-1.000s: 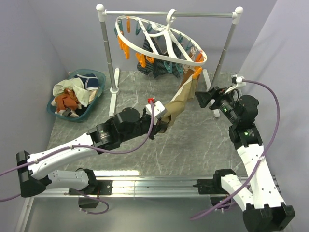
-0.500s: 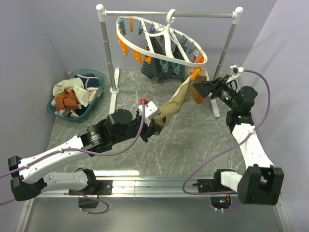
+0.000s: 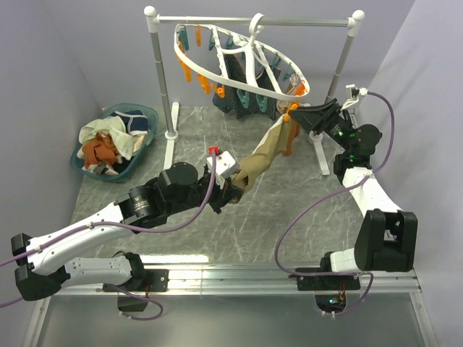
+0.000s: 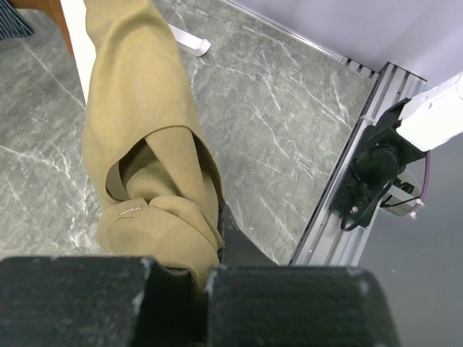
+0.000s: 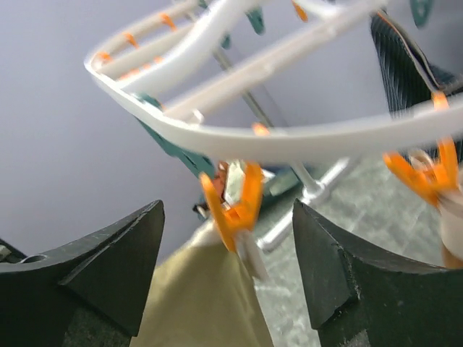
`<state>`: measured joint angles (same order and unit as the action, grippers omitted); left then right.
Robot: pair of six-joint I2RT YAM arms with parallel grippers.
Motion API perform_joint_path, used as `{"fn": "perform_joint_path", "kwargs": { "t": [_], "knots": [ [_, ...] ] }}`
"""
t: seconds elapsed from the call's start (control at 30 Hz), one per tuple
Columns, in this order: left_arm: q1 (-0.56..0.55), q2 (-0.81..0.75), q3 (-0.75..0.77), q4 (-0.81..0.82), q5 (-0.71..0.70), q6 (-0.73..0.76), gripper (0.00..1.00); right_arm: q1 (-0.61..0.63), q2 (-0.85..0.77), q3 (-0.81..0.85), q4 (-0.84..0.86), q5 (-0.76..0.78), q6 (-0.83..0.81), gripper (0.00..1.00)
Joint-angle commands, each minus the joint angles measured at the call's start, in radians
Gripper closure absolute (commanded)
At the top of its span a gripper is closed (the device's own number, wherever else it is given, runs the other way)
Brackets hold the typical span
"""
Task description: Remove the underwear clipped to the hanger
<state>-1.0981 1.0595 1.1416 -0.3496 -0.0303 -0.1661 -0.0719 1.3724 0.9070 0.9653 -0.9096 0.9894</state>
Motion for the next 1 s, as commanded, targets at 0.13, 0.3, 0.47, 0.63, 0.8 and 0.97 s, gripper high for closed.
{"fn": "perform_joint_path", "kwargs": {
  "t": [0.13,0.3,0.47,0.63,0.8,0.97],
  "knots": [
    [0.003,-0.003,0.038,0.018,0.021,-0.018,1.00,0.006,0.070,0.110,0.187,-0.025,0.134,0.32],
    [0.003,-0.004,0.040,0.026,0.012,-0.015,0.99,0.014,0.068,0.119,0.142,-0.043,0.109,0.43],
    [0.003,-0.006,0.043,0.027,0.003,-0.009,1.00,0.017,0.047,0.105,0.106,-0.051,0.078,0.38],
    [0.001,-0.006,0.044,0.031,0.009,-0.010,1.00,0.017,0.040,0.105,0.070,-0.051,0.051,0.43],
    [0.003,-0.007,0.046,0.031,0.006,-0.010,1.00,0.017,0.051,0.122,0.058,-0.046,0.058,0.58],
    [0.001,-0.009,0.041,0.031,-0.003,-0.010,1.00,0.017,0.056,0.133,0.046,-0.051,0.057,0.72]
  ]
}}
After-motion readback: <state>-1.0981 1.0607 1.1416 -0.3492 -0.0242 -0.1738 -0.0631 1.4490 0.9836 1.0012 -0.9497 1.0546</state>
